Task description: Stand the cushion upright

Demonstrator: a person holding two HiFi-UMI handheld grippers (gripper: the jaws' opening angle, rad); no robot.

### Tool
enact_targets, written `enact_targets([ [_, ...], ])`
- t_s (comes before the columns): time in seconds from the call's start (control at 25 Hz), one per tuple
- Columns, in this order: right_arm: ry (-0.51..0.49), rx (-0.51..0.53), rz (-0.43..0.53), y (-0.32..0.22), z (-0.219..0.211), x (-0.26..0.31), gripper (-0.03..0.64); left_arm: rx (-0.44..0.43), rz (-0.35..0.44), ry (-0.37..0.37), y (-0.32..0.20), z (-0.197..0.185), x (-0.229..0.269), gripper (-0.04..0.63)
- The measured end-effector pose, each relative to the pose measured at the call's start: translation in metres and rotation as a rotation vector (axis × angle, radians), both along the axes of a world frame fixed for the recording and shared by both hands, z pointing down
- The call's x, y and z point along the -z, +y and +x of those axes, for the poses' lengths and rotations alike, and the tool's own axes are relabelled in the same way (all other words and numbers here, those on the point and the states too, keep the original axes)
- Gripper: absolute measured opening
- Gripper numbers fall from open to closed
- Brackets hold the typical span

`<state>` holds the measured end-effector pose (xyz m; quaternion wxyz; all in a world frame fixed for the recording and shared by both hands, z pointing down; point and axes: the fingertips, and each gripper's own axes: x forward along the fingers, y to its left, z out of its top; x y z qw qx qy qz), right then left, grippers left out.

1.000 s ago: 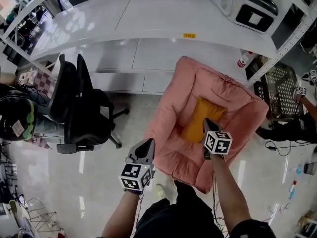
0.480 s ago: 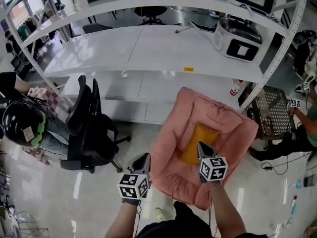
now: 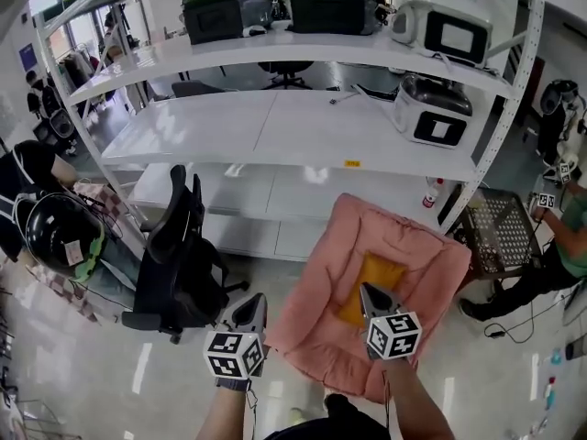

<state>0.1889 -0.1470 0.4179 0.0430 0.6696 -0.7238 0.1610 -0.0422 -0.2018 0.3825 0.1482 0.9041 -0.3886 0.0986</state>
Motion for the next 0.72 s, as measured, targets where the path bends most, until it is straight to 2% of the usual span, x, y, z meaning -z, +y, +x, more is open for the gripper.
enact_targets([
  [0.4, 0.069, 0.005, 0.092, 0.033, -0.037, 0.069, 0.005, 0.004, 0.057, 0.038, 0.029, -0.047, 0.050, 0.006],
  [0.72, 0.095, -0.007, 0.173, 0.048, -0.045, 0.110, 0.005, 0.011, 0.115, 0.063, 0.040, -0.066, 0.084, 0.006],
])
